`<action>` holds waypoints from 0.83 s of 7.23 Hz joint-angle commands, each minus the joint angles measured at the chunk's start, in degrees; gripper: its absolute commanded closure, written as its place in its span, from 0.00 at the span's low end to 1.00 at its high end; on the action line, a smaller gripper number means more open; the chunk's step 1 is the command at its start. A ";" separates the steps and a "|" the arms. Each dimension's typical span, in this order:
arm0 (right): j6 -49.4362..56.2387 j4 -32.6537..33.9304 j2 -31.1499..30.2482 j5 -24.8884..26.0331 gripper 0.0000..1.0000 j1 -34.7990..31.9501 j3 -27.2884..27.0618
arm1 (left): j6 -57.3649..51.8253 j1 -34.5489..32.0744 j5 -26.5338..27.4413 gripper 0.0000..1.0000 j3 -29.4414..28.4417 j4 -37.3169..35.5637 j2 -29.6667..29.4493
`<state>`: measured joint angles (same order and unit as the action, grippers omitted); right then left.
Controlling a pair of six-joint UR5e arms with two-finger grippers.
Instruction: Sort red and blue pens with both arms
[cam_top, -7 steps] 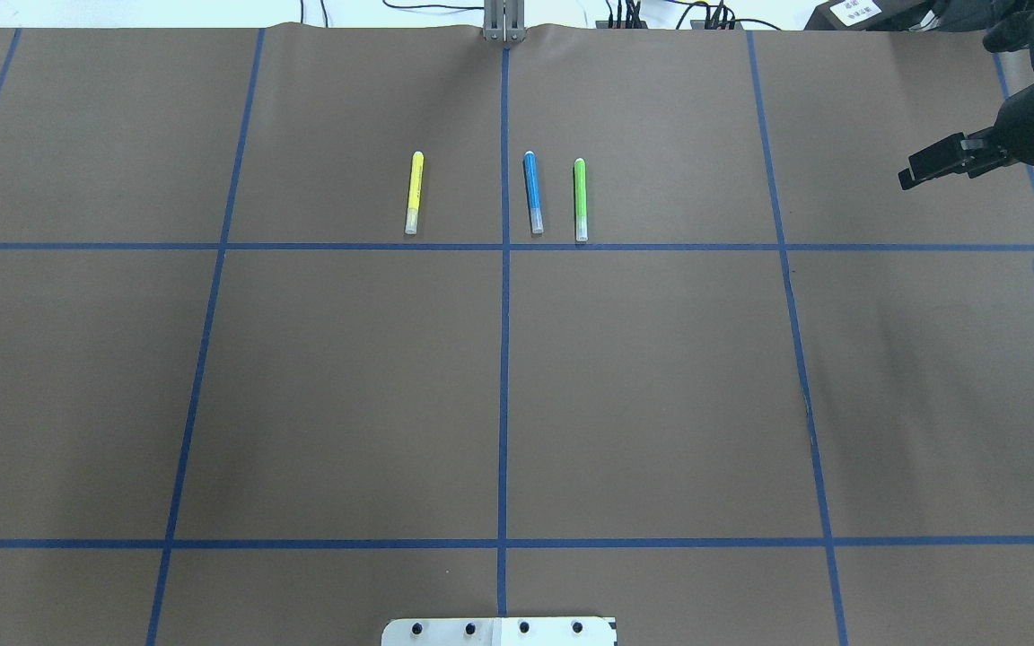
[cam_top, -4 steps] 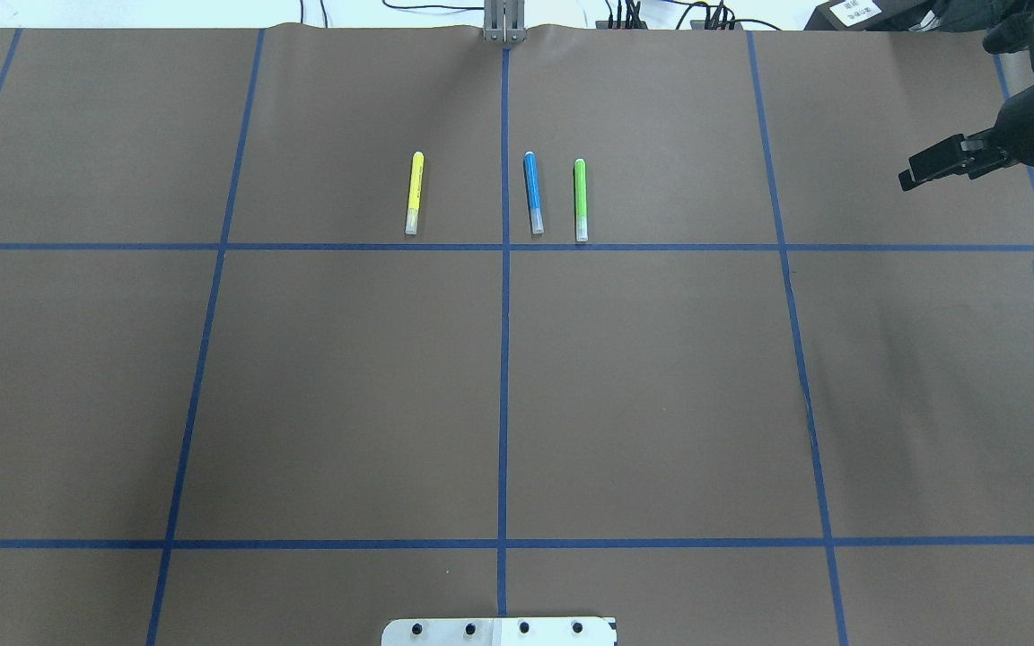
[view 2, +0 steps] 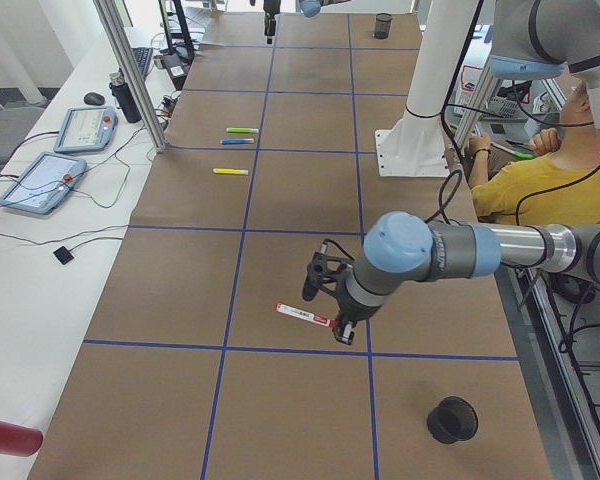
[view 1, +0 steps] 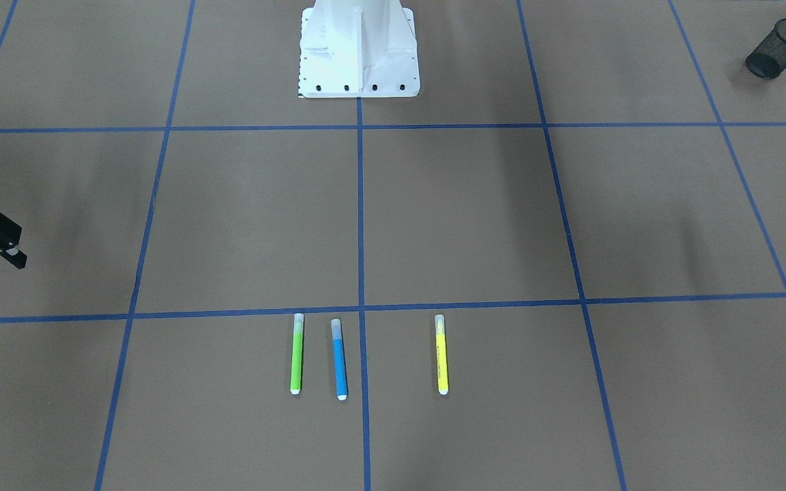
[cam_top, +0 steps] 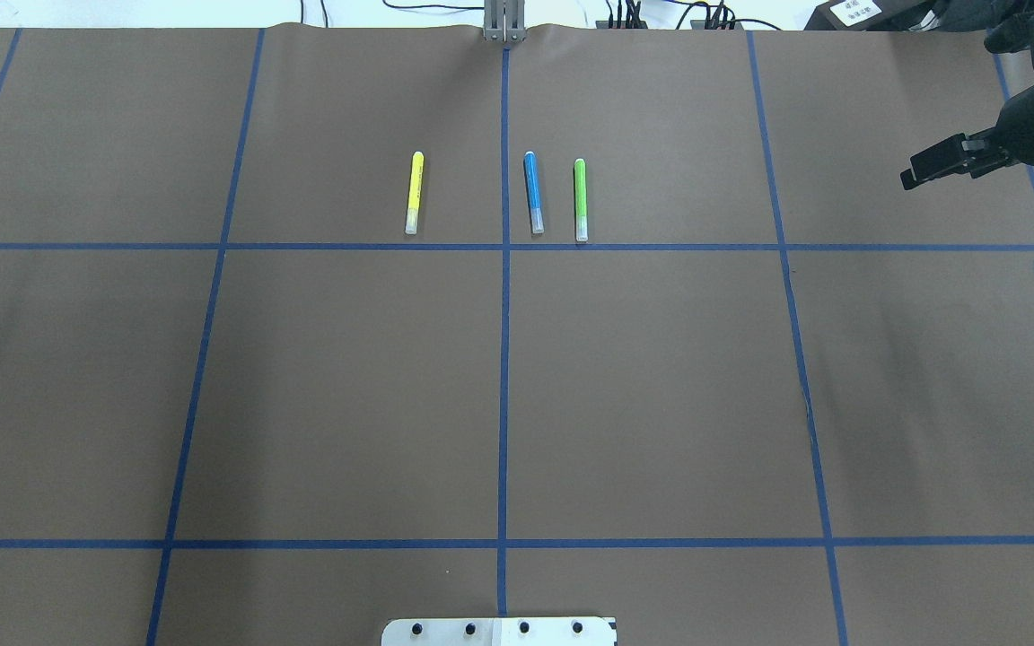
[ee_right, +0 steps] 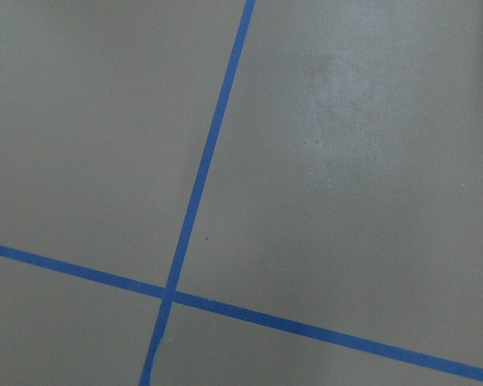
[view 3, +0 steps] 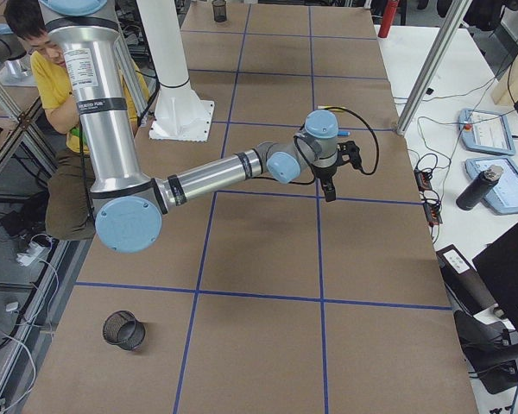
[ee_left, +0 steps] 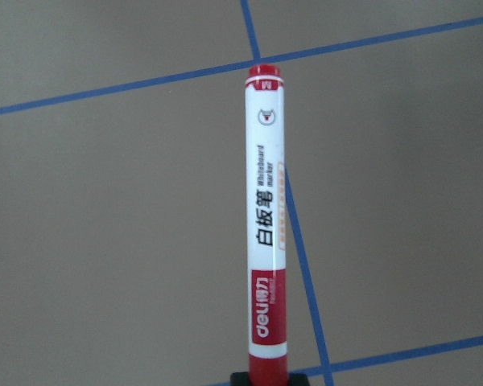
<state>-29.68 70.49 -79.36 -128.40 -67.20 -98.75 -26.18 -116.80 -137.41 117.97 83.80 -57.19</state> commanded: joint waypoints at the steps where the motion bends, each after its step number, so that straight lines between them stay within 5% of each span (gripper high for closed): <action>1: 0.06 0.00 0.09 0.16 0.00 -0.04 -0.13 | 0.16 -12.17 -0.40 1.00 -0.20 -15.57 3.58; 4: -0.20 0.09 -0.35 0.16 0.00 -0.04 -0.13 | -0.01 -21.18 0.04 1.00 -0.63 -42.48 1.48; 6: -0.20 0.09 -0.35 0.08 0.00 -0.04 -0.04 | 0.16 -22.68 0.04 1.00 -4.39 -50.20 1.38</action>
<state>-29.86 70.57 -79.66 -128.25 -67.23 -98.82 -26.13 -138.62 -137.35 116.18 38.67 -55.55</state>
